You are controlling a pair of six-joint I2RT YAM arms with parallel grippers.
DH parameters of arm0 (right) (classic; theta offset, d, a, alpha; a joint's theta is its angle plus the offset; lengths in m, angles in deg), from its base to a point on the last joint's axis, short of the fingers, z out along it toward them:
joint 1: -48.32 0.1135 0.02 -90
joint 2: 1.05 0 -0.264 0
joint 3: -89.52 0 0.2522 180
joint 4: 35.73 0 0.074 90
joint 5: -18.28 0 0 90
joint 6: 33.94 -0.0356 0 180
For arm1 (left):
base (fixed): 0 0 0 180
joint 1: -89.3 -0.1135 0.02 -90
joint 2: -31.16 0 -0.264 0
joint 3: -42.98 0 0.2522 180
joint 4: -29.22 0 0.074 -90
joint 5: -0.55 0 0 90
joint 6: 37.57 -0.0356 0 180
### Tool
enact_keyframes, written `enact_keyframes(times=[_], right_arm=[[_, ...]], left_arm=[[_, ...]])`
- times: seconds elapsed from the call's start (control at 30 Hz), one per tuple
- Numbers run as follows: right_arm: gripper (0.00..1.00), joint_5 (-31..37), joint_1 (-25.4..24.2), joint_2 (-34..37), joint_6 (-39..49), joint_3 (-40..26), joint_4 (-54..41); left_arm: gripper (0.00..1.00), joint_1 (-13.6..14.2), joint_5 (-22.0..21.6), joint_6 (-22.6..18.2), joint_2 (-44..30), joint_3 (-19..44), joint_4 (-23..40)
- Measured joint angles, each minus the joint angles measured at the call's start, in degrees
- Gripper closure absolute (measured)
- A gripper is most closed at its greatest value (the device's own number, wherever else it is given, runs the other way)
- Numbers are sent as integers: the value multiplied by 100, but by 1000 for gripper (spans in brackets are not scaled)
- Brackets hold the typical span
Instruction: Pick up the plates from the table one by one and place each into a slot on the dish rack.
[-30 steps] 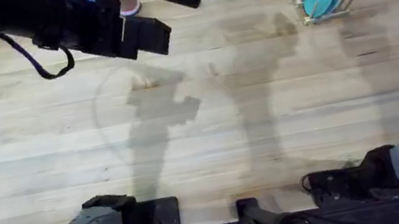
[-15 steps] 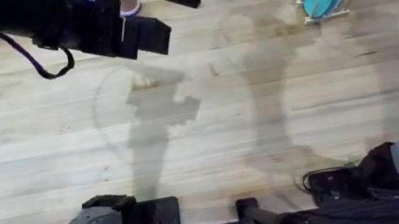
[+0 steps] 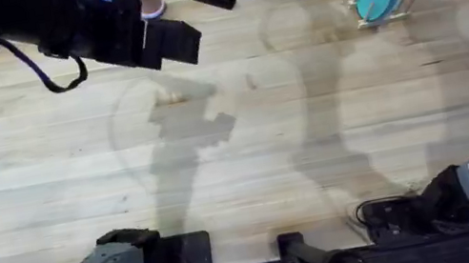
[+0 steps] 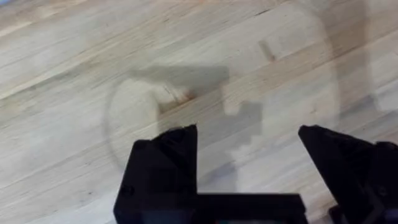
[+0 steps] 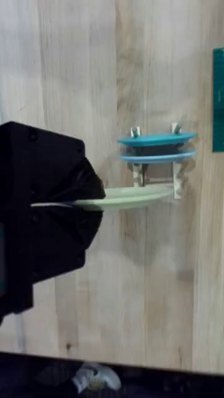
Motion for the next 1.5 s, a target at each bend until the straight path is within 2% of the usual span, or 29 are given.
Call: enact_keyframes(times=[0.53,0.93,1.5], right_arm=[[973,-360,0,709,-13,0,162],[973,-371,135,1173,-193,0,562],[973,-144,431,1712,-428,-7,573]], left_arm=[[6,0,-2,0,1,0,0],[6,0,-2,0,2,0,0],[6,0,-2,0,2,0,4]])
